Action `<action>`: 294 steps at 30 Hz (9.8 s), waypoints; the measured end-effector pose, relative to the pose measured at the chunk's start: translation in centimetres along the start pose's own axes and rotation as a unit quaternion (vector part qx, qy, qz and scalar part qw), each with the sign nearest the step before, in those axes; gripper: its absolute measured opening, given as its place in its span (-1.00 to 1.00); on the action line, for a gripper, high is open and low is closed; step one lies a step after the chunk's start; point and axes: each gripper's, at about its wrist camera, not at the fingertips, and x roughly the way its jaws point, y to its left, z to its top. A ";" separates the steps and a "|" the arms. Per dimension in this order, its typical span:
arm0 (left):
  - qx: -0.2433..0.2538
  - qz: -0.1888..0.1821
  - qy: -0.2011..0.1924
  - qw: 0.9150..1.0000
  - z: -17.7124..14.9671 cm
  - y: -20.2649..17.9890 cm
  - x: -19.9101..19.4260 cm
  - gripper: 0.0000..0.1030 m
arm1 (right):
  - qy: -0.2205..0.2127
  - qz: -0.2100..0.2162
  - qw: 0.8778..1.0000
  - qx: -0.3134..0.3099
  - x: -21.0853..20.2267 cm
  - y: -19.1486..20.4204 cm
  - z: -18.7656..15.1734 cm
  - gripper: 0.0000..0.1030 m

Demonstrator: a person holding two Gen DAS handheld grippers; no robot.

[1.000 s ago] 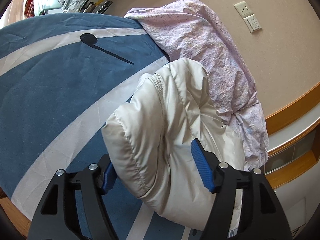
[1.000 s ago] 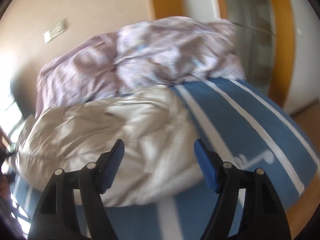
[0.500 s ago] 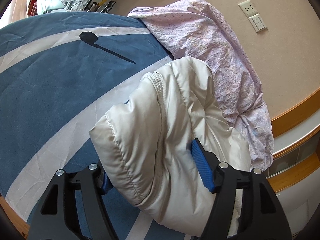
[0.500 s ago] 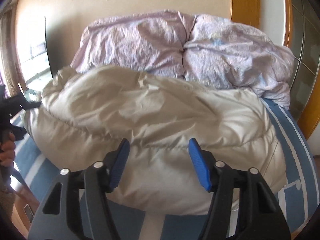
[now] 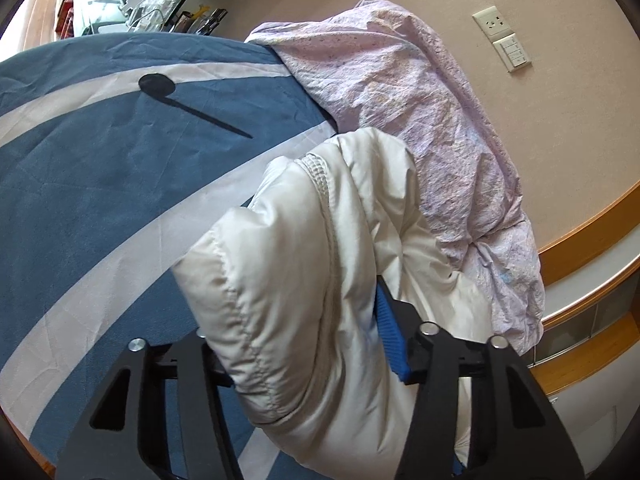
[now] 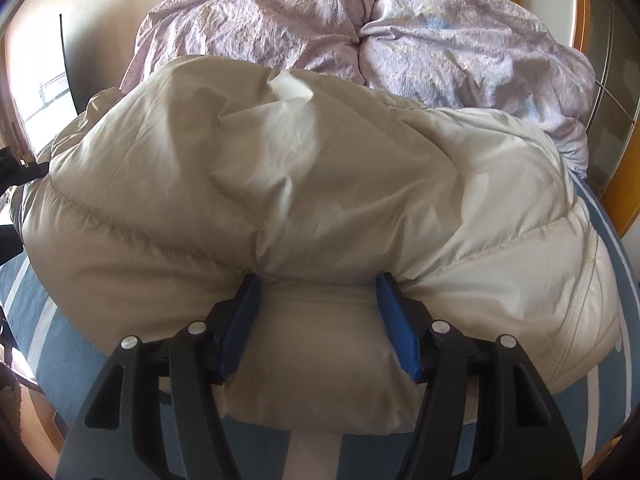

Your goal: Fold large clothes

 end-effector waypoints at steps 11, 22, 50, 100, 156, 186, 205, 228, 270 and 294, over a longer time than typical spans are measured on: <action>0.060 -0.070 -0.027 0.995 -0.1 -4.5 -1.9 -0.46 | 0.008 -0.013 1.000 -0.008 1.1 0.2 0.1 0.20; 0.145 -0.194 -0.036 0.970 -2.6 -13.2 -4.3 -0.47 | 0.005 0.004 1.000 0.012 1.3 -0.8 0.1 0.20; 0.223 -0.252 0.027 0.941 -9.2 -21.8 -0.8 -0.47 | -0.089 0.001 0.945 0.316 -5.5 -23.6 -4.4 0.50; 0.303 -0.296 0.261 0.868 -23.6 -30.6 7.4 -0.47 | -0.076 -0.084 0.899 0.423 -6.7 -32.9 -11.6 0.50; 0.452 -0.237 0.263 0.819 -30.8 -35.8 7.8 0.29 | -0.071 -0.128 0.884 0.444 -7.7 -34.3 -14.2 0.50; 0.463 -0.227 0.173 0.839 -25.6 -34.0 -0.7 0.54 | -0.100 -0.101 0.907 0.395 -11.3 -26.8 -13.9 0.50; 0.420 -0.063 0.061 0.903 -13.9 -26.4 -0.2 0.55 | -0.162 0.101 0.974 0.125 -14.9 -8.2 -5.5 0.50; 0.410 -0.032 0.076 0.908 -11.7 -31.0 9.3 0.59 | -0.179 0.021 0.978 0.103 -9.2 -13.9 9.2 0.42; 0.453 0.034 0.078 0.887 -18.2 -34.4 17.9 0.96 | -0.071 0.038 0.983 0.165 4.0 -22.9 7.6 0.25; 0.466 0.050 0.017 0.883 -20.1 -33.8 19.4 0.97 | -0.082 0.036 0.982 0.167 6.1 -23.3 7.2 0.27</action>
